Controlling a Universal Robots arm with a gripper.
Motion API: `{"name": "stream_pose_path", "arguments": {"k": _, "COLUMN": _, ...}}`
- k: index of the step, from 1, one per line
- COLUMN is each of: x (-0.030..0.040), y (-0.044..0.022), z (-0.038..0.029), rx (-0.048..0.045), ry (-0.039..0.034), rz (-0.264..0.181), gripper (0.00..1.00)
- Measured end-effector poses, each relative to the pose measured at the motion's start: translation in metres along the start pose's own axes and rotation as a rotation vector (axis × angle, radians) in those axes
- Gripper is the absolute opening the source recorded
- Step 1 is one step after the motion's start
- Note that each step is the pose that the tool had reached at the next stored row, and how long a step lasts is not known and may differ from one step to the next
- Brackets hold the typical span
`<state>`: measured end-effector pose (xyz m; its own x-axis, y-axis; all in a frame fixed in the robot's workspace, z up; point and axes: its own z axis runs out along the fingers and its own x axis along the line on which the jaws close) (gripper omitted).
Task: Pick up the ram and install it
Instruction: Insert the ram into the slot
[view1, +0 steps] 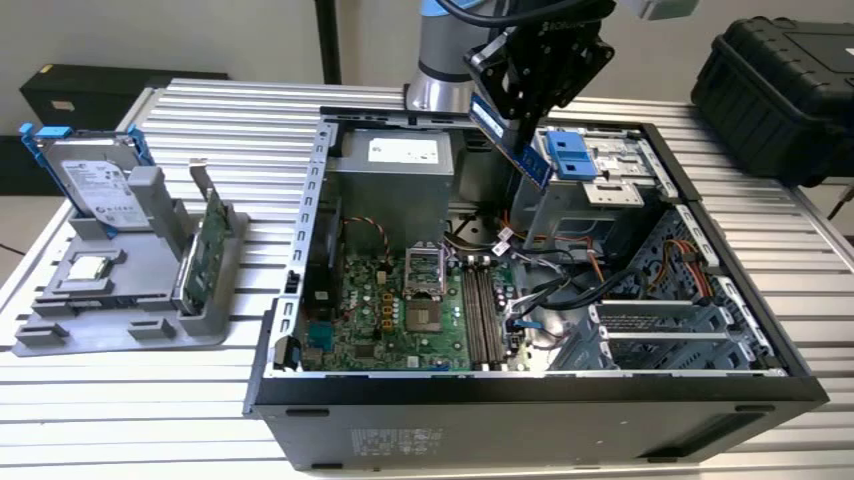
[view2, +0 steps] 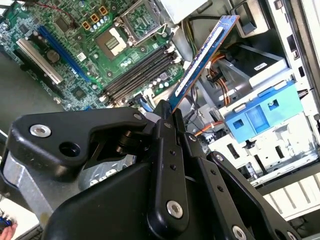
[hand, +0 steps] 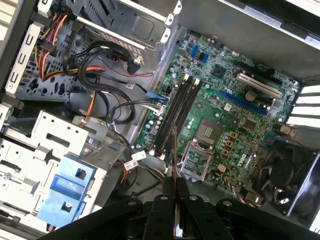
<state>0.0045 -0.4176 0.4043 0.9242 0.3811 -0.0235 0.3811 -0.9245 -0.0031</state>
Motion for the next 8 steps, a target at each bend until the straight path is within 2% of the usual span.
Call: {"name": "stream_pose_path", "arguments": {"k": 8, "x": 0.0, "y": 0.0, "z": 0.0, "rx": 0.0014, "ry": 0.0002, "rz": 0.061, "gripper": 0.0}}
